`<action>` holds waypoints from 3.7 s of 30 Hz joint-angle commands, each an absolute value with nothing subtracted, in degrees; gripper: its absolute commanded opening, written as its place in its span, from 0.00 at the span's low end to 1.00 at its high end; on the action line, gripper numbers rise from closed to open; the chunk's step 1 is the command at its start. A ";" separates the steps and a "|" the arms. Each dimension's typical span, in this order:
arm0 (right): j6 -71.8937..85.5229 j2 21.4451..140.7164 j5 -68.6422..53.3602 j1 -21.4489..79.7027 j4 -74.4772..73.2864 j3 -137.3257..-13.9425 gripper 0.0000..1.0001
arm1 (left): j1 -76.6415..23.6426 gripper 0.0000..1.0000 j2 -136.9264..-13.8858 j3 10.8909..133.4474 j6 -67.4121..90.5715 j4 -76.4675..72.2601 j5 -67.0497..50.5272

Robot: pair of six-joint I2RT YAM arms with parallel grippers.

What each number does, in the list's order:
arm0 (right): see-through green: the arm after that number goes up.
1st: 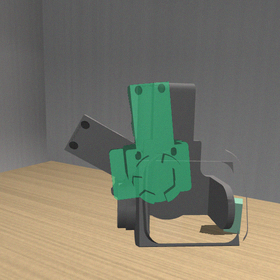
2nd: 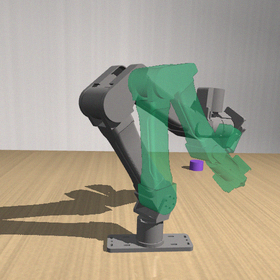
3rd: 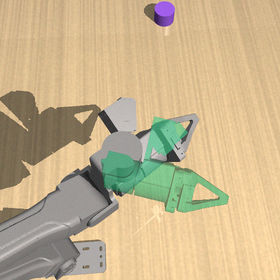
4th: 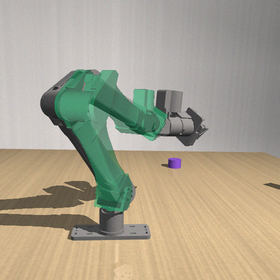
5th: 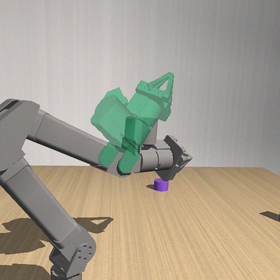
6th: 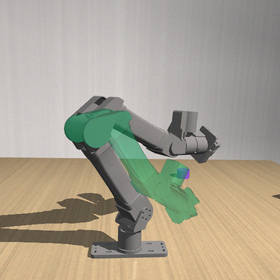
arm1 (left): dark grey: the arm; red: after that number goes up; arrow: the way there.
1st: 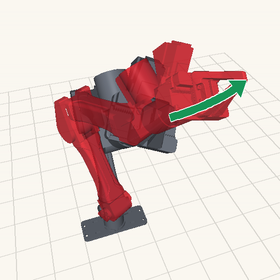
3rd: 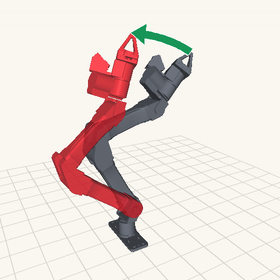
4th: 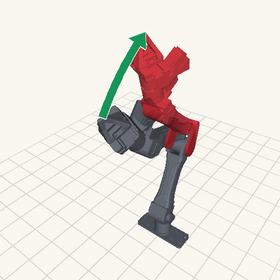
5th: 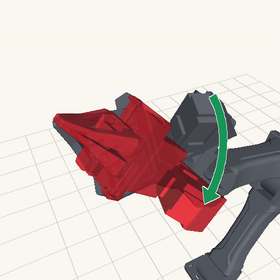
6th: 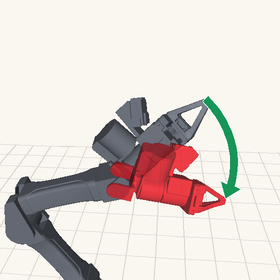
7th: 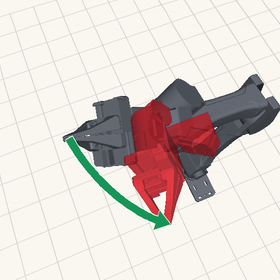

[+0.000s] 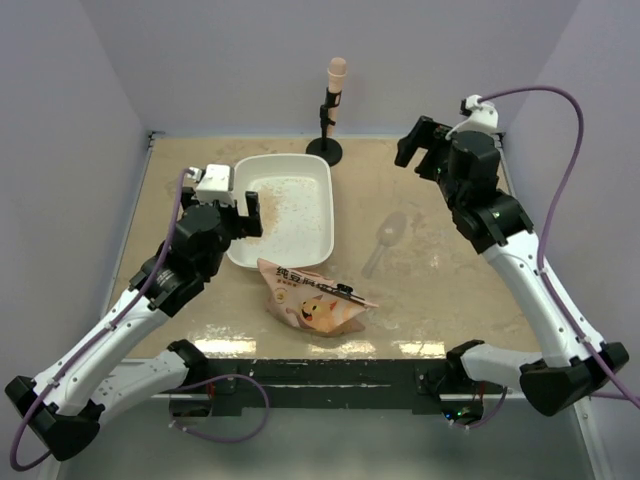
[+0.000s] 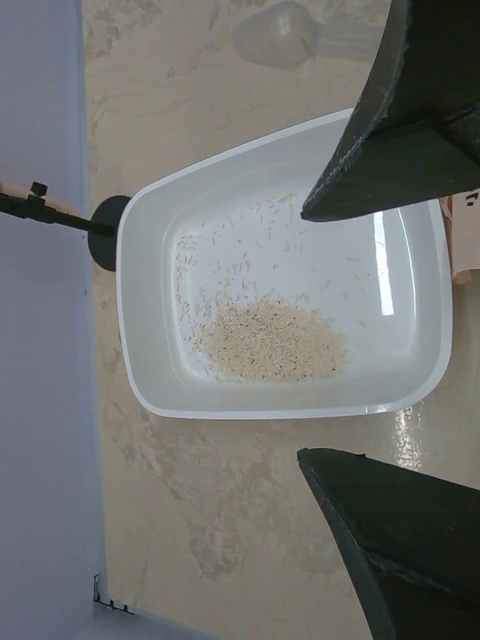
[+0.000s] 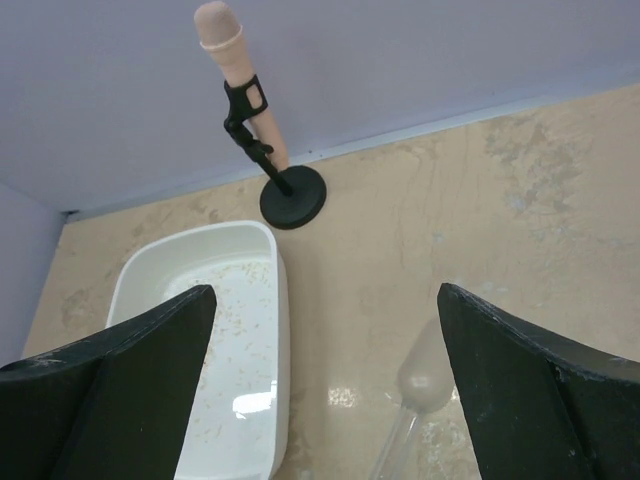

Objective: Fill the litter box with clean litter

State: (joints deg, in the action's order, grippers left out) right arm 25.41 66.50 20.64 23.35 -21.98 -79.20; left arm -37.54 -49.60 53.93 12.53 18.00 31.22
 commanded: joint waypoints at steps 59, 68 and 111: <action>14.94 58.36 -16.17 38.23 -34.98 -64.69 0.98 | -39.29 0.94 -67.94 49.58 -18.37 26.72 -31.82; 15.03 58.01 -15.38 38.23 -36.21 -64.25 0.98 | -40.16 0.00 -67.59 47.46 -17.58 25.58 -30.67; 6.33 67.68 -12.66 53.09 -36.57 -63.46 0.88 | -48.08 0.00 -51.77 43.94 -29.77 23.82 -25.58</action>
State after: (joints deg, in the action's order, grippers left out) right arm 7.42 68.27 -15.55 52.86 -37.30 -60.66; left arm -48.45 -56.03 41.98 -20.84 28.73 -26.26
